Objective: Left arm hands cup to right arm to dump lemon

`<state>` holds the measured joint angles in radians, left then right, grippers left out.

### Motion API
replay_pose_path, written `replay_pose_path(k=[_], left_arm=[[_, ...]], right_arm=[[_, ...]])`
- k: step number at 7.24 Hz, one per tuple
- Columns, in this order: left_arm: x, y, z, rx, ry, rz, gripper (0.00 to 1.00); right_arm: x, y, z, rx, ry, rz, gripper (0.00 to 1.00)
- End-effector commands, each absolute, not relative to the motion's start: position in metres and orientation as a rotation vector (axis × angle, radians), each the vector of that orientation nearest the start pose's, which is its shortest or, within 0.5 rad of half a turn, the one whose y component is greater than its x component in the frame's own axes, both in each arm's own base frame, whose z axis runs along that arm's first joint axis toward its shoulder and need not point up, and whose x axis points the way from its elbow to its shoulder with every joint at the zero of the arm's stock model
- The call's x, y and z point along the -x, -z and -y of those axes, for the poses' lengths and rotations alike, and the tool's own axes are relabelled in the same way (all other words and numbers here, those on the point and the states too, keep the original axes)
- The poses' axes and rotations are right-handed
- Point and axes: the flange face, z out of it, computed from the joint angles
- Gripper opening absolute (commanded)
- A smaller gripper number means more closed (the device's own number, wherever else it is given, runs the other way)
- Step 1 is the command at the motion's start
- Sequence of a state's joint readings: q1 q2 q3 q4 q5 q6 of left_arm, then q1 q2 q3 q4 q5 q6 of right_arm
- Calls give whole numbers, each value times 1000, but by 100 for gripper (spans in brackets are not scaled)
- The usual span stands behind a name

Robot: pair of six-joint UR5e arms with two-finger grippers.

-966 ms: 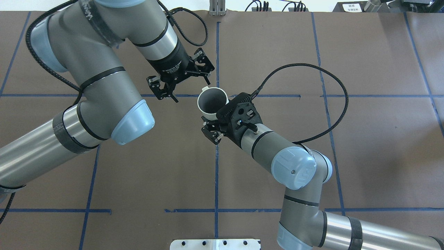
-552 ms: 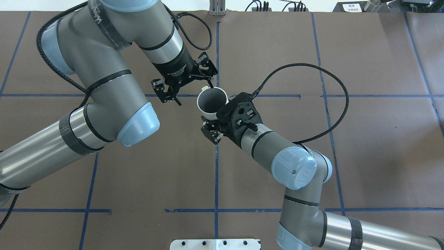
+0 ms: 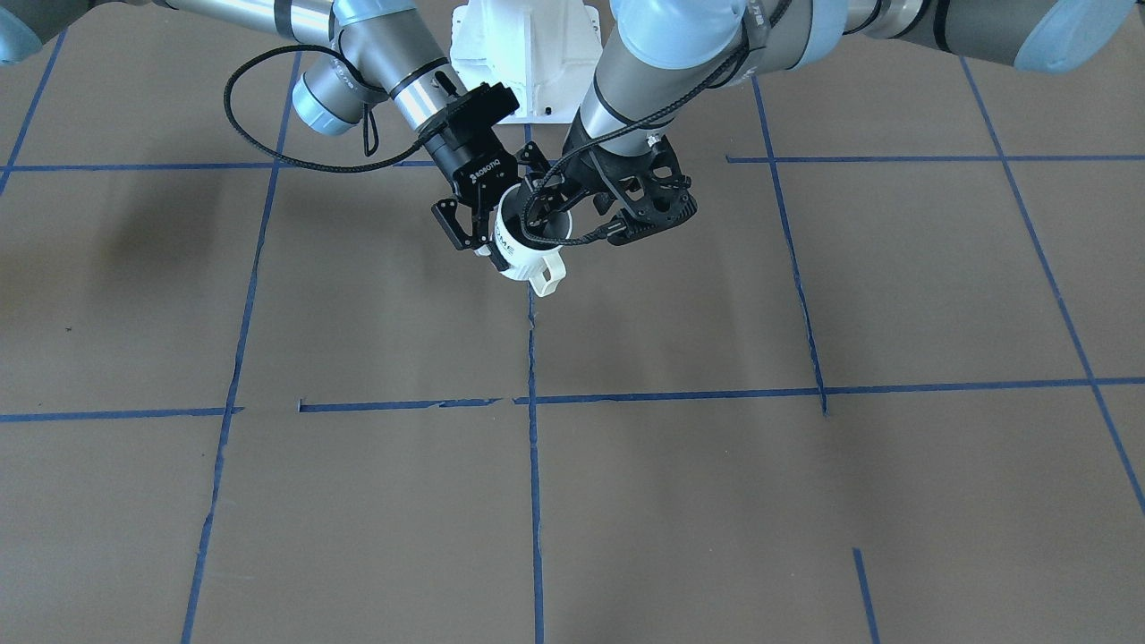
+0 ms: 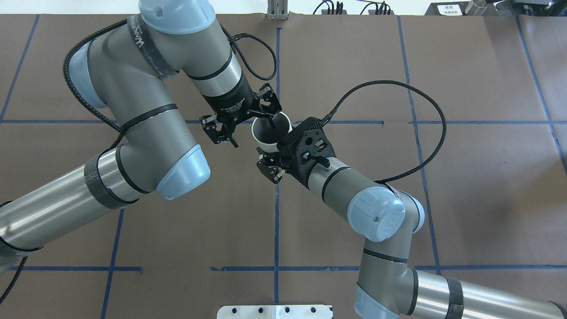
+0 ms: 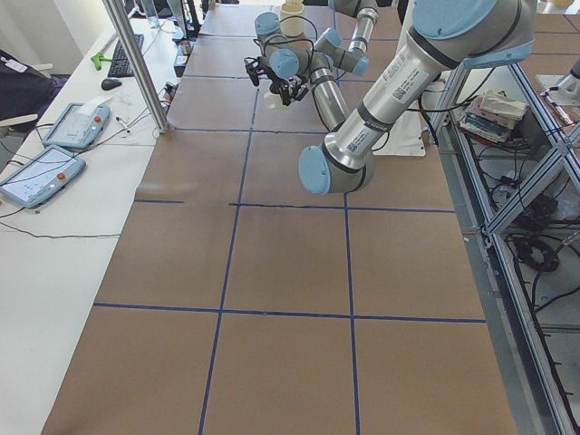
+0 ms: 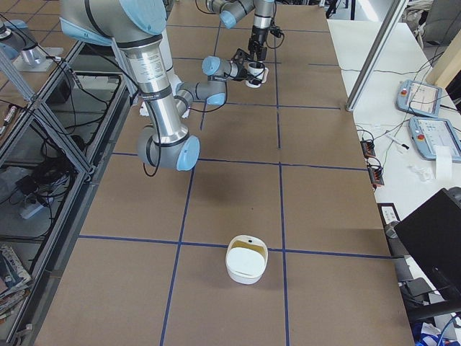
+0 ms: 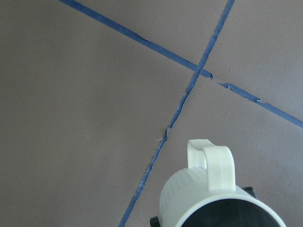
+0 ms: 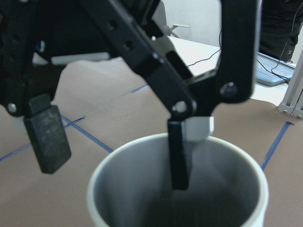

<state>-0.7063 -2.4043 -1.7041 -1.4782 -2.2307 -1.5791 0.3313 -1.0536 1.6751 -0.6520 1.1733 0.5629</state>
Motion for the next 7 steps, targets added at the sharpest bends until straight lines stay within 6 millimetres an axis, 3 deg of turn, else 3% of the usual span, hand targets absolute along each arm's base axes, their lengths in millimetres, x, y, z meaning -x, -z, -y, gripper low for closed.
replay_pose_path(k=[1, 3, 7], left_arm=[[-456, -98, 484, 292, 357, -1008, 66], [-457, -98, 484, 290, 355, -1010, 66], [-461, -100, 481, 293, 345, -1006, 43]], right_arm=[[534, -207, 365, -1187, 231, 993, 68], [534, -207, 365, -1187, 231, 993, 68], [534, -207, 365, -1187, 231, 993, 68]])
